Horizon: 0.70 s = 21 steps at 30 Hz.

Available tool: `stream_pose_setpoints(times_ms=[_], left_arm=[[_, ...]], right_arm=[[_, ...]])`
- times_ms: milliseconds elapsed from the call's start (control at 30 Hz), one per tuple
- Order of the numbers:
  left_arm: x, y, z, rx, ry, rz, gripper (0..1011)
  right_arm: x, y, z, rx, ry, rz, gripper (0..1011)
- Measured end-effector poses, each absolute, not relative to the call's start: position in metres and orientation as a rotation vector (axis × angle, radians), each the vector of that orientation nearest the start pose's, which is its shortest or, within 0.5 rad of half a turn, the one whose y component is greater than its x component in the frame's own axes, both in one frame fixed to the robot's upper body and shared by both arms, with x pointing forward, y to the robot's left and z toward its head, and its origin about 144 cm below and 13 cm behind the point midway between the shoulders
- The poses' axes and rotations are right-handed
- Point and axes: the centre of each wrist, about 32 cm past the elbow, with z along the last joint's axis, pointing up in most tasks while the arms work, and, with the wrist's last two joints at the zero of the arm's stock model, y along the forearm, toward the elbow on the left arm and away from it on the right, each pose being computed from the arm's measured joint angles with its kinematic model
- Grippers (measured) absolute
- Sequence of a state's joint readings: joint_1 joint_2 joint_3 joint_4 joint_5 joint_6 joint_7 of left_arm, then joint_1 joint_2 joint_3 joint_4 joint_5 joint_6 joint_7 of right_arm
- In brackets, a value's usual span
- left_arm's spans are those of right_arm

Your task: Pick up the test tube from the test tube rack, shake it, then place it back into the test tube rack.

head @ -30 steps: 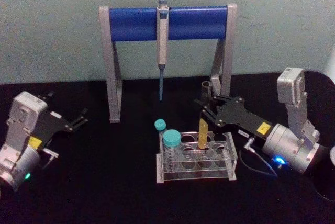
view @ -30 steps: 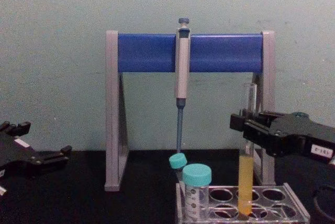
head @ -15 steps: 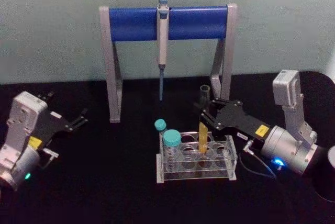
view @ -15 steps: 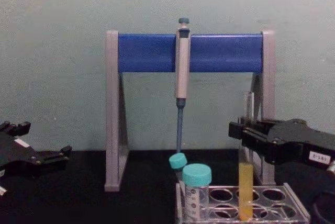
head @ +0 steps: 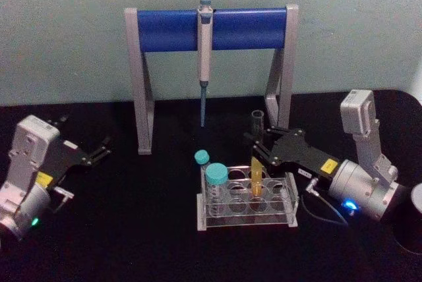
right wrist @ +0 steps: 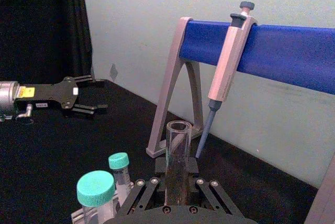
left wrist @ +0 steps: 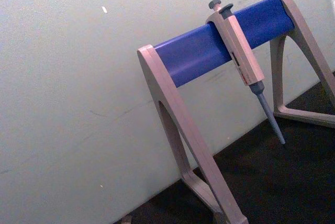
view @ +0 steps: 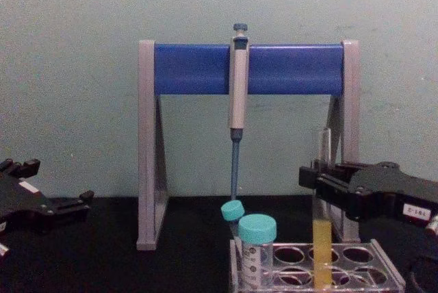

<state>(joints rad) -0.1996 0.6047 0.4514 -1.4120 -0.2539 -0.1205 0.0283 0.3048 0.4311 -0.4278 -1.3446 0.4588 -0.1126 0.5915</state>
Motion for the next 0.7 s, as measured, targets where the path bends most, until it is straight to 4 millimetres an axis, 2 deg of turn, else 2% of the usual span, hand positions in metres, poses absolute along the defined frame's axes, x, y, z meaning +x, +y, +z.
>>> stream_pose_setpoints(times_ms=[700], left_arm=[[0.4886, 0.3097, 1.1398, 0.304, -0.285, 1.248, 1001]], right_arm=[[0.5257, -0.262, 1.1539, -0.043, -0.035, -0.695, 235]])
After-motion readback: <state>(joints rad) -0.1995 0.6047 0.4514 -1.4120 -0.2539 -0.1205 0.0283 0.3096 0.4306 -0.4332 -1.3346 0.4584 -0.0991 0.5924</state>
